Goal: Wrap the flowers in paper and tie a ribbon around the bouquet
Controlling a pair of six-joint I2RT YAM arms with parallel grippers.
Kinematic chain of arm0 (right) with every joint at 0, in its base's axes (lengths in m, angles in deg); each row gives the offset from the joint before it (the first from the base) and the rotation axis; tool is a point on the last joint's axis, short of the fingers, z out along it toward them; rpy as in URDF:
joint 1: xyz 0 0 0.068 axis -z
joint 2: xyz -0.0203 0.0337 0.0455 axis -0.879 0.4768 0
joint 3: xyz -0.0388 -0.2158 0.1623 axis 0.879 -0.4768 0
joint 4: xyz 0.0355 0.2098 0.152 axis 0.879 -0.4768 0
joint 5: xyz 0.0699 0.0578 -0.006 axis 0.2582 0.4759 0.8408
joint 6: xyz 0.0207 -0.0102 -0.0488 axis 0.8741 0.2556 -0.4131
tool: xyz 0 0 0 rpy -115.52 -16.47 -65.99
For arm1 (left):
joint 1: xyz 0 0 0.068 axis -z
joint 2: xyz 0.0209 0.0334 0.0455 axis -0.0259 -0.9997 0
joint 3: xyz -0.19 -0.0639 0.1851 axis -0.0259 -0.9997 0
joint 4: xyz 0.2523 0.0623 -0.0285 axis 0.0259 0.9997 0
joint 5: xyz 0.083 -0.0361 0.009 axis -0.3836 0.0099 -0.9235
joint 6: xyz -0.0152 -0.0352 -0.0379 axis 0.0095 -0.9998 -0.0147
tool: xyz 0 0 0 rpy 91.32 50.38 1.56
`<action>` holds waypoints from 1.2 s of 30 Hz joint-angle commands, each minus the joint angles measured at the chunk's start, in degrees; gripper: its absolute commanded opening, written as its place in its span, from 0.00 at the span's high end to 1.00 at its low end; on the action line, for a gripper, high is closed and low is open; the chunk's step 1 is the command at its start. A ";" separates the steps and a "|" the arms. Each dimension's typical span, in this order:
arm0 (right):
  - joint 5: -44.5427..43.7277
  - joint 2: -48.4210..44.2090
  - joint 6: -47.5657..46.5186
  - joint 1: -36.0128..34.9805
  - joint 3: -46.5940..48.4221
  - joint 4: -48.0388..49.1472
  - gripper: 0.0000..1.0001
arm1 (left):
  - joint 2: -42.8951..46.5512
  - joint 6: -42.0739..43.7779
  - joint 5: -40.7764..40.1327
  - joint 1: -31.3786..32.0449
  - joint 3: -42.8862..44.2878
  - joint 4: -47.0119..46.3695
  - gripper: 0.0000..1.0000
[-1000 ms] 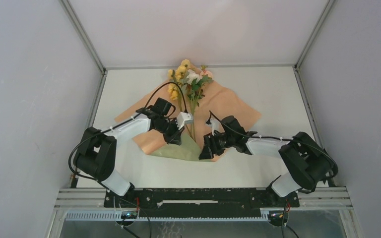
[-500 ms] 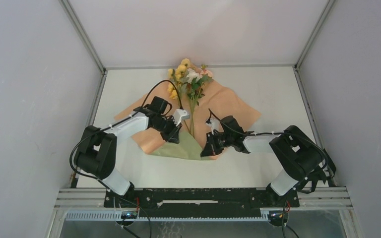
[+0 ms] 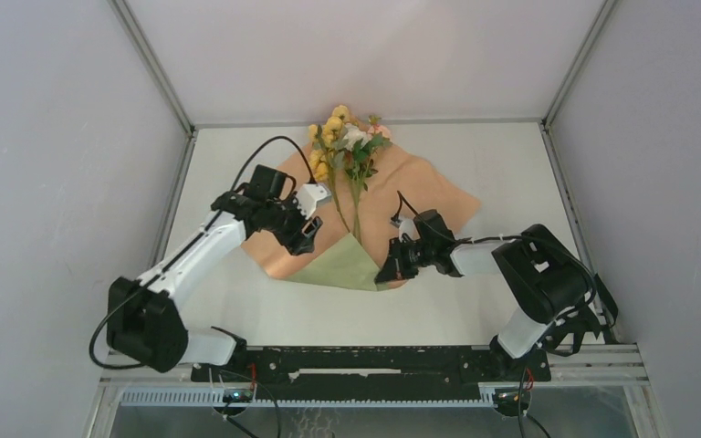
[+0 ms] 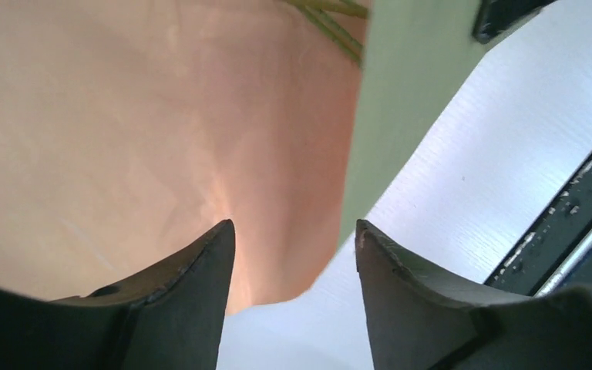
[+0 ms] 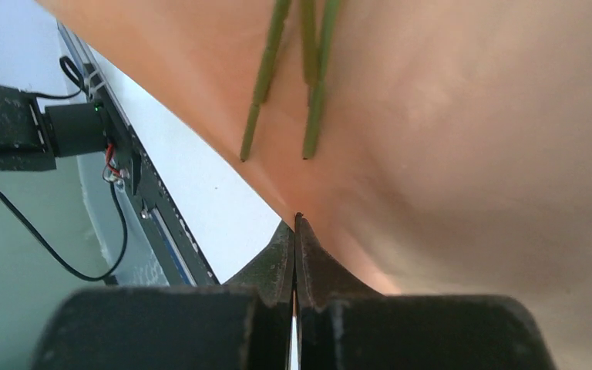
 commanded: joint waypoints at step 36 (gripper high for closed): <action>-13.56 -4.25 4.47 -7.75 9.03 -12.88 0.83 | -23.72 -13.27 3.03 5.16 0.96 -0.98 0.86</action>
